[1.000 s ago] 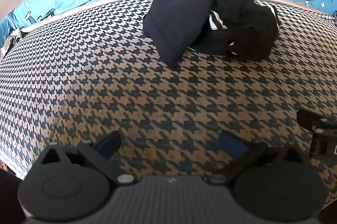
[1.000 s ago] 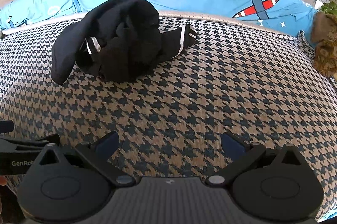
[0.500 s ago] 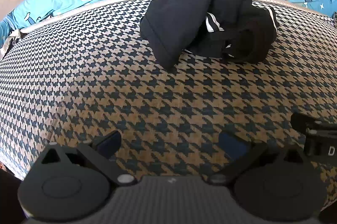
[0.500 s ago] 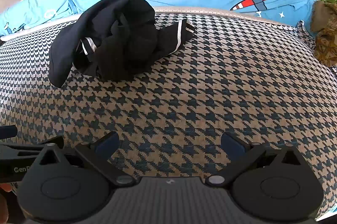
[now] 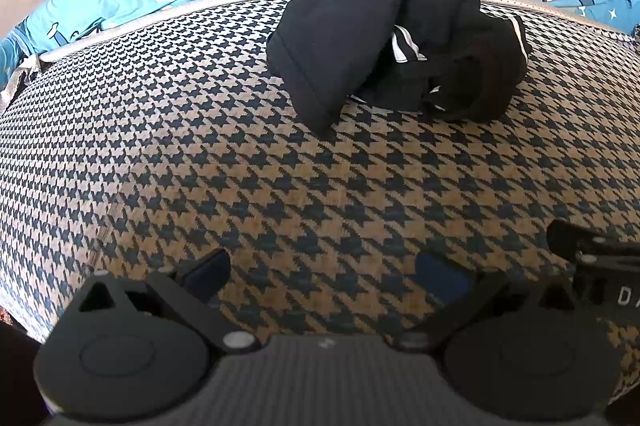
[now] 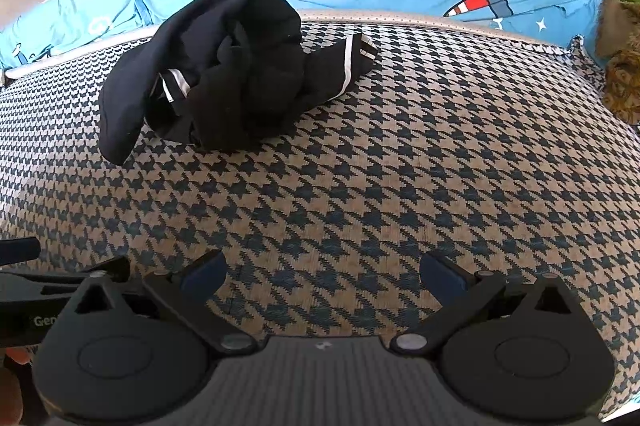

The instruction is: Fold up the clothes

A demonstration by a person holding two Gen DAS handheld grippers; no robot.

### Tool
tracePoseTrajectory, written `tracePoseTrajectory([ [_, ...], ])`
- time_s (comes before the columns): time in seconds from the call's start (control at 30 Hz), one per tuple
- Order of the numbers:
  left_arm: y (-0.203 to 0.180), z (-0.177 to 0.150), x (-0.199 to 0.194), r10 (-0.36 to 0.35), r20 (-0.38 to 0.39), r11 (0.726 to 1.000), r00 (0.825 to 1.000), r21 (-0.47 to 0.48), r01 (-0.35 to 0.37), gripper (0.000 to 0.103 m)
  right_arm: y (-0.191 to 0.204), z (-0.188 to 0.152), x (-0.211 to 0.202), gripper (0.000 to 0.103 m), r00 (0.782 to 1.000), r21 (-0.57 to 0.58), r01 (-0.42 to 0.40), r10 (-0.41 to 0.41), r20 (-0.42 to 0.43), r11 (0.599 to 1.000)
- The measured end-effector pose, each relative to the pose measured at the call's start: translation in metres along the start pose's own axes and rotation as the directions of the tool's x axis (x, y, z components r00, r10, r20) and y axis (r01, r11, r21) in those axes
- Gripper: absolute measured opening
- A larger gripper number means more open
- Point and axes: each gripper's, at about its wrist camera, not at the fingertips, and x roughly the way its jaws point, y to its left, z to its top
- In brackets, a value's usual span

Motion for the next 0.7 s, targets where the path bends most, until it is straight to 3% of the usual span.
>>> tracePoseTrajectory([
  [0.7,0.0025,0.0015,0.0052,0.002,-0.001,1.000,1.000,-0.009,-0.002,0.103,-0.0010,-0.0006,0.0029,0.103,1.000,0.020,-0.005,0.005,-0.009,1.000],
])
